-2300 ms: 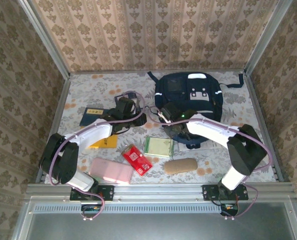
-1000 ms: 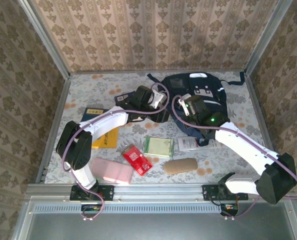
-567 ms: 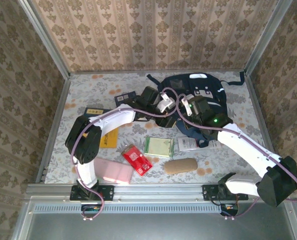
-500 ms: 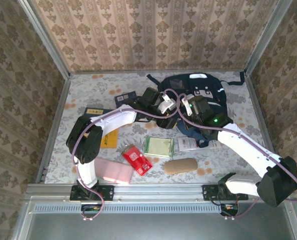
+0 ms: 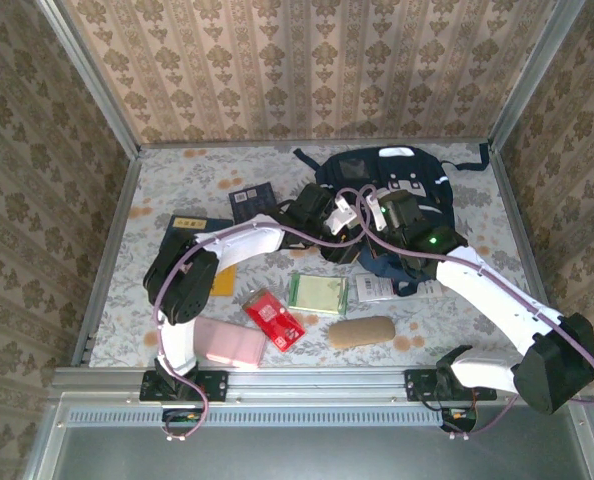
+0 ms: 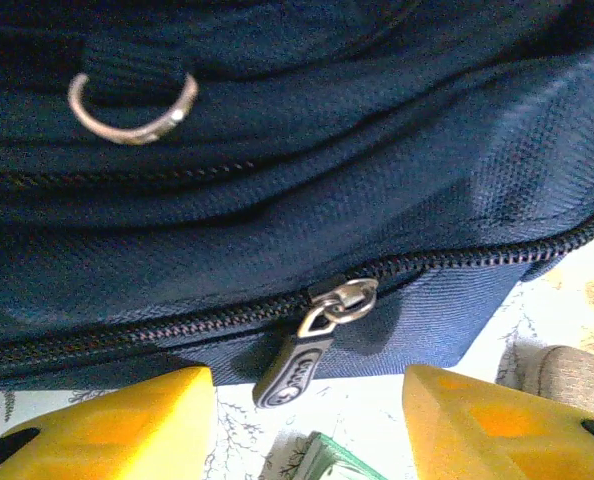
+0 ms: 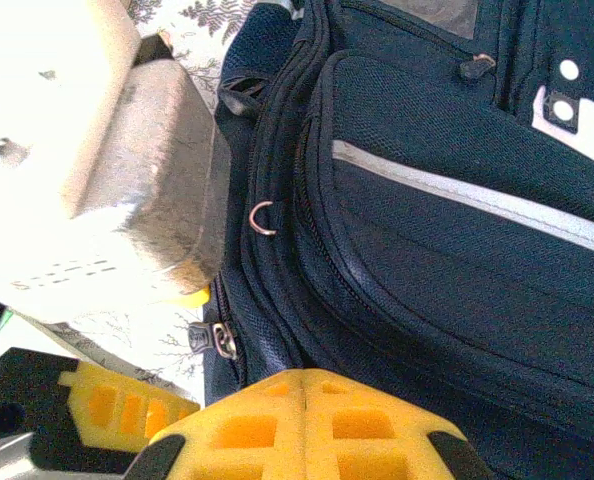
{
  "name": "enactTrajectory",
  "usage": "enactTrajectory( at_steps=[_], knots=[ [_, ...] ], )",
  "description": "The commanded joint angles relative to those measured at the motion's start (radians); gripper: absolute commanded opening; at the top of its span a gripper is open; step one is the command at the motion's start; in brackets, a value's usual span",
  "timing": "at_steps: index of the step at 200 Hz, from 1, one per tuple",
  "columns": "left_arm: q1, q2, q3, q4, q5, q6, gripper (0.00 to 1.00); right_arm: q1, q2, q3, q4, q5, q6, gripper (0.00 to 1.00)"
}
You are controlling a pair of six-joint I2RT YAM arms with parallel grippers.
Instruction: Pack books, pencil case, and school supplies into a backpack
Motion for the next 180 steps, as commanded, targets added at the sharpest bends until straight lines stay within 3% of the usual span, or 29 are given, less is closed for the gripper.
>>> enactTrajectory(
  at_steps=[1,24,56,72,109,129,150,168,180],
  knots=[
    [-0.001,0.012,0.017,0.035,-0.048,0.015,0.51,-0.009,-0.042,0.003,0.071,-0.018,0.020,0.00],
    [-0.010,0.016,0.017,0.062,-0.066,0.000,0.38,-0.012,-0.039,0.001,0.077,-0.031,0.031,0.00],
    [-0.014,0.025,0.001,0.119,-0.096,-0.033,0.08,-0.022,-0.039,-0.002,0.076,-0.032,0.051,0.00],
    [-0.008,0.004,-0.035,0.146,-0.120,-0.055,0.07,-0.035,-0.043,-0.004,0.058,-0.001,0.116,0.00],
    [0.054,-0.108,-0.179,0.243,-0.198,-0.215,0.19,-0.066,0.036,0.031,-0.088,0.104,0.287,0.00],
    [0.080,-0.145,-0.231,0.265,-0.196,-0.293,0.20,-0.095,0.143,0.104,-0.179,0.068,0.262,0.31],
    [0.094,-0.165,-0.268,0.293,-0.179,-0.379,0.20,-0.098,0.204,0.124,-0.152,0.055,0.141,0.54],
    [0.097,-0.182,-0.304,0.314,-0.182,-0.450,0.20,-0.092,0.262,0.172,-0.172,0.013,0.066,0.62],
    [0.098,-0.202,-0.322,0.302,-0.204,-0.476,0.22,-0.051,0.266,0.168,-0.172,0.049,0.018,0.65]
  ],
)
